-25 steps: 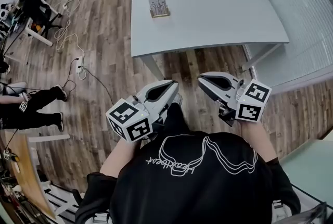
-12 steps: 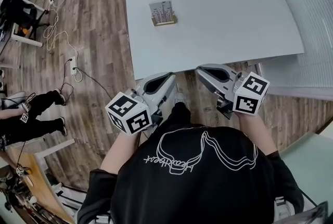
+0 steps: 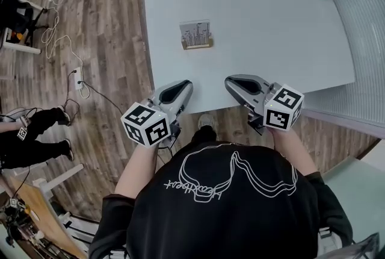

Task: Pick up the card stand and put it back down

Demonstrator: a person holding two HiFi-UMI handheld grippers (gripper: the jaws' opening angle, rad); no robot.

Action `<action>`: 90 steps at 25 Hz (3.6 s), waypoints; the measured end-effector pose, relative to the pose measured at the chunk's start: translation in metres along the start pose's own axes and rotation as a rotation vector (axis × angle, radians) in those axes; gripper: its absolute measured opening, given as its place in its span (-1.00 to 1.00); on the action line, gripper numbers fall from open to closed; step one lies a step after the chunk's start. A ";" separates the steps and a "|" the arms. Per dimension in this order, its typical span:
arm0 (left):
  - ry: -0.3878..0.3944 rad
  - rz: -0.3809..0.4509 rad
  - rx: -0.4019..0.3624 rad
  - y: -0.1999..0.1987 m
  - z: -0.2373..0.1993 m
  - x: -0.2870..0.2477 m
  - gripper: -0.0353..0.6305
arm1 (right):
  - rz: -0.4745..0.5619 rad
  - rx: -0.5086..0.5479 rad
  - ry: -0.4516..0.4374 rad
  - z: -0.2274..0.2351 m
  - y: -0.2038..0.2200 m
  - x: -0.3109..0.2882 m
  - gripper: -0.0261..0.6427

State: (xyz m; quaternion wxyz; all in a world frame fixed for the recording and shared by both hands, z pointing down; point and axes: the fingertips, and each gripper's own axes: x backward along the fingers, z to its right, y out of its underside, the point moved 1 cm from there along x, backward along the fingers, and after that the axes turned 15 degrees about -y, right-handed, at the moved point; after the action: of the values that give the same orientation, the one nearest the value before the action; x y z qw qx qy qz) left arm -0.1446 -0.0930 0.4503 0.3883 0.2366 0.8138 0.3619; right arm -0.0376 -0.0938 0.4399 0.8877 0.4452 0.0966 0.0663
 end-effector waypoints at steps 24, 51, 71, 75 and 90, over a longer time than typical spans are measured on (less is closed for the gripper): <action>-0.077 -0.124 -0.147 -0.021 -0.113 -0.114 -0.45 | -0.184 0.071 0.187 0.154 -0.005 -0.045 -0.54; -0.125 -0.192 -0.217 -0.017 -0.115 -0.146 -0.55 | -0.297 0.130 0.224 0.186 0.002 -0.068 -0.57; -0.191 -0.151 -0.284 -0.027 -0.098 -0.139 -0.59 | -0.286 0.220 0.235 0.173 -0.003 -0.056 -0.61; -0.205 -0.138 -0.302 -0.029 -0.080 -0.134 -0.59 | -0.284 0.264 0.232 0.163 -0.009 -0.043 -0.62; -0.273 -0.030 -0.213 -0.039 0.009 -0.083 -0.59 | -0.268 0.322 0.175 0.086 -0.036 0.017 -0.63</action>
State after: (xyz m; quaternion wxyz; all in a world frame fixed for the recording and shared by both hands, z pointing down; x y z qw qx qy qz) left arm -0.0932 -0.1691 0.4541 0.5237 0.2289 0.7140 0.4045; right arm -0.0003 -0.1785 0.4592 0.7943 0.5569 0.2410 -0.0298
